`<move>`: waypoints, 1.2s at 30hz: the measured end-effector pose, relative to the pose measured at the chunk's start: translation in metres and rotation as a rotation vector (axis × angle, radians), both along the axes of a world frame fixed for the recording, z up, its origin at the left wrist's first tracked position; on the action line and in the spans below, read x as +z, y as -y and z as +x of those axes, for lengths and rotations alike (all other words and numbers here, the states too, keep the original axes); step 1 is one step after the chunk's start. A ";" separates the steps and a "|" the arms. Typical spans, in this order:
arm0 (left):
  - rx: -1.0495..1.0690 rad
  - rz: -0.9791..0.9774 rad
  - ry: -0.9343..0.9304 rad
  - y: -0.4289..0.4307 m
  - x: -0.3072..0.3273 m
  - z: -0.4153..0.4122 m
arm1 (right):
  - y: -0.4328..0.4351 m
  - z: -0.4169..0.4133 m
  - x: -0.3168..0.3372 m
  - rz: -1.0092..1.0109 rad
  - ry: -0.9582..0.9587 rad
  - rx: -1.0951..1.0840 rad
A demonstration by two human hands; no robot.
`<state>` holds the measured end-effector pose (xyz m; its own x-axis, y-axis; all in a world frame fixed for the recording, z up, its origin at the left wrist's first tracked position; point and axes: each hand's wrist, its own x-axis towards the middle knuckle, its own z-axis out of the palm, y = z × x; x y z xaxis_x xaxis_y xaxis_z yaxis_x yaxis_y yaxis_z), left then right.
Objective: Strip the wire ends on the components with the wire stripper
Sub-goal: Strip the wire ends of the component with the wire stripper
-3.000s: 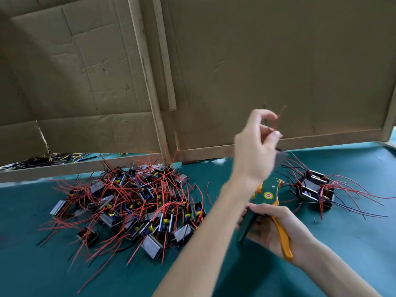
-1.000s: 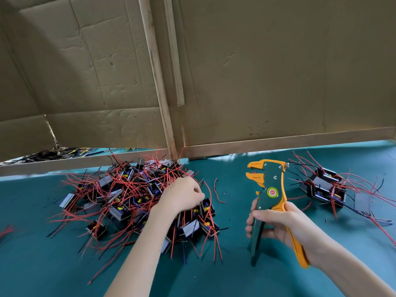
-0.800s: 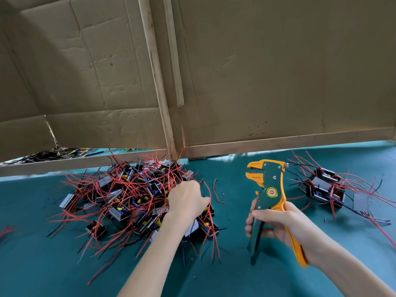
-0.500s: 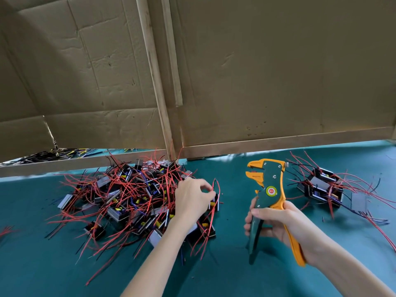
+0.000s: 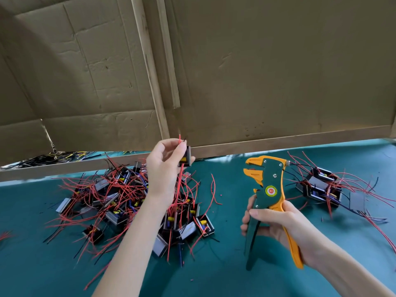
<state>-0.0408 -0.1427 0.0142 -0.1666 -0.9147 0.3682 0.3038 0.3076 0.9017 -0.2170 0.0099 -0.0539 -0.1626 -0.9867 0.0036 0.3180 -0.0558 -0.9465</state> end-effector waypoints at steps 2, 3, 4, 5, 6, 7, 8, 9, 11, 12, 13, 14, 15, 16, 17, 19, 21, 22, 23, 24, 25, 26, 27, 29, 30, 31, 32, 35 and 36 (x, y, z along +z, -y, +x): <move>-0.131 -0.003 0.063 -0.005 0.004 0.001 | 0.001 0.001 -0.001 0.010 -0.005 0.044; -0.192 -0.017 0.109 -0.009 0.004 0.001 | 0.001 0.001 -0.001 0.013 -0.013 0.072; -0.248 -0.032 0.163 -0.012 0.005 0.001 | 0.000 0.002 -0.001 0.015 -0.021 0.100; -0.294 -0.050 0.230 -0.016 0.005 0.000 | 0.000 0.002 -0.002 0.016 -0.027 0.125; -0.325 -0.074 0.305 -0.019 0.005 -0.001 | -0.001 0.002 -0.002 0.014 -0.032 0.148; -0.347 -0.100 0.376 -0.022 0.005 -0.002 | -0.002 0.002 -0.002 0.009 -0.036 0.167; -0.365 -0.121 0.431 -0.023 0.005 -0.003 | -0.003 0.003 -0.001 0.002 -0.038 0.185; -0.382 -0.130 0.465 -0.025 0.005 -0.005 | -0.004 0.003 0.000 -0.005 -0.038 0.199; -0.417 -0.140 0.507 -0.027 0.003 -0.007 | -0.005 0.003 0.002 -0.018 -0.037 0.215; -0.434 -0.145 0.528 -0.028 0.002 -0.008 | -0.006 0.003 0.002 -0.021 -0.035 0.218; -0.450 -0.148 0.547 -0.029 0.001 -0.009 | -0.007 0.004 0.003 -0.022 -0.034 0.218; -0.465 -0.148 0.562 -0.029 0.000 -0.009 | -0.007 0.004 0.003 -0.024 -0.036 0.218; -0.478 -0.144 0.573 -0.030 -0.001 -0.010 | -0.007 0.004 0.004 -0.027 -0.041 0.218; -0.485 -0.140 0.580 -0.030 -0.001 -0.010 | -0.008 0.005 0.004 -0.028 -0.046 0.217; -0.487 -0.137 0.583 -0.030 -0.001 -0.010 | -0.008 0.005 0.005 -0.027 -0.048 0.213; -0.486 -0.134 0.586 -0.030 -0.001 -0.010 | -0.008 0.004 0.005 -0.026 -0.048 0.208; -0.482 -0.131 0.587 -0.030 -0.001 -0.010 | -0.009 0.004 0.005 -0.030 -0.053 0.211; -0.480 -0.128 0.586 -0.030 -0.001 -0.010 | -0.009 0.004 0.005 -0.033 -0.057 0.216; -0.479 -0.125 0.584 -0.030 -0.001 -0.010 | -0.009 0.004 0.005 -0.034 -0.062 0.220; -0.477 -0.122 0.581 -0.030 -0.001 -0.010 | -0.009 0.003 0.005 -0.036 -0.065 0.223; -0.477 -0.117 0.575 -0.030 -0.001 -0.010 | -0.009 0.003 0.005 -0.037 -0.068 0.226; -0.481 -0.110 0.568 -0.031 -0.001 -0.011 | -0.008 0.002 0.004 -0.039 -0.071 0.229; -0.491 -0.104 0.560 -0.031 0.000 -0.011 | -0.009 0.002 0.004 -0.039 -0.073 0.233; -0.523 -0.091 0.544 -0.032 0.000 -0.011 | -0.009 0.001 0.003 -0.038 -0.077 0.243; -0.536 -0.086 0.536 -0.032 -0.001 -0.011 | -0.009 0.001 0.003 -0.039 -0.079 0.247; -0.544 -0.085 0.530 -0.033 -0.001 -0.011 | -0.008 0.001 0.003 -0.039 -0.080 0.248; -0.549 -0.085 0.528 -0.033 -0.001 -0.011 | -0.008 0.001 0.002 -0.037 -0.079 0.247; -0.557 -0.090 0.538 -0.032 0.000 -0.009 | -0.009 0.002 0.004 -0.026 -0.090 0.237; -0.559 -0.095 0.549 -0.031 0.000 -0.008 | -0.009 0.002 0.005 -0.024 -0.095 0.233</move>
<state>-0.0490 -0.1117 0.0146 -0.7734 -0.6100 0.1726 -0.0446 0.3240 0.9450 -0.2147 0.0193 -0.0494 0.0715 -0.9969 0.0317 0.2349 -0.0141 -0.9719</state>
